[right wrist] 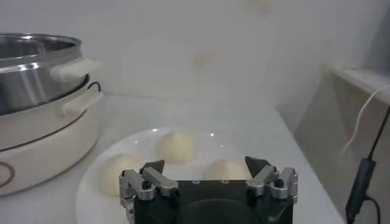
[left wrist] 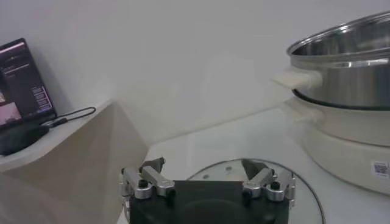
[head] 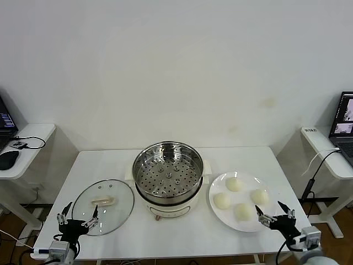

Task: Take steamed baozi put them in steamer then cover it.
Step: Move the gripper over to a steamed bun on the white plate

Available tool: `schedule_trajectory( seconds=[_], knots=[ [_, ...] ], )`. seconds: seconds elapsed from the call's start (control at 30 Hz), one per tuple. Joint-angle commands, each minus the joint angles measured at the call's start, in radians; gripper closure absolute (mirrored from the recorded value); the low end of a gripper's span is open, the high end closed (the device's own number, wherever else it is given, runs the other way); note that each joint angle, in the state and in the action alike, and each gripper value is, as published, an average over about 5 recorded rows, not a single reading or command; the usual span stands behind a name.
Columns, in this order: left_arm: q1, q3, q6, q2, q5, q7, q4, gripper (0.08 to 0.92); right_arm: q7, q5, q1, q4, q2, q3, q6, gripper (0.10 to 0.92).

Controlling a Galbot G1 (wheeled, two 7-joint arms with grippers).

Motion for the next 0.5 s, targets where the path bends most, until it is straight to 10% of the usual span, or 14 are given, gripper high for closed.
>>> schedule_trajectory(
  seconds=[0.03,0.5],
  knots=[
    [0.001,-0.001,0.0,0.0,0.004,-0.001,-0.002,0.177,0.045,-0.027,0.076,0.014,-0.074,0.014,-0.053,0.203],
    [0.023,-0.013,-0.006,-0.013,0.044,-0.011,-0.034,0.177,-0.593,-0.5,0.669,-0.287,-0.467,-0.403,-0.215,0.203]
  ],
)
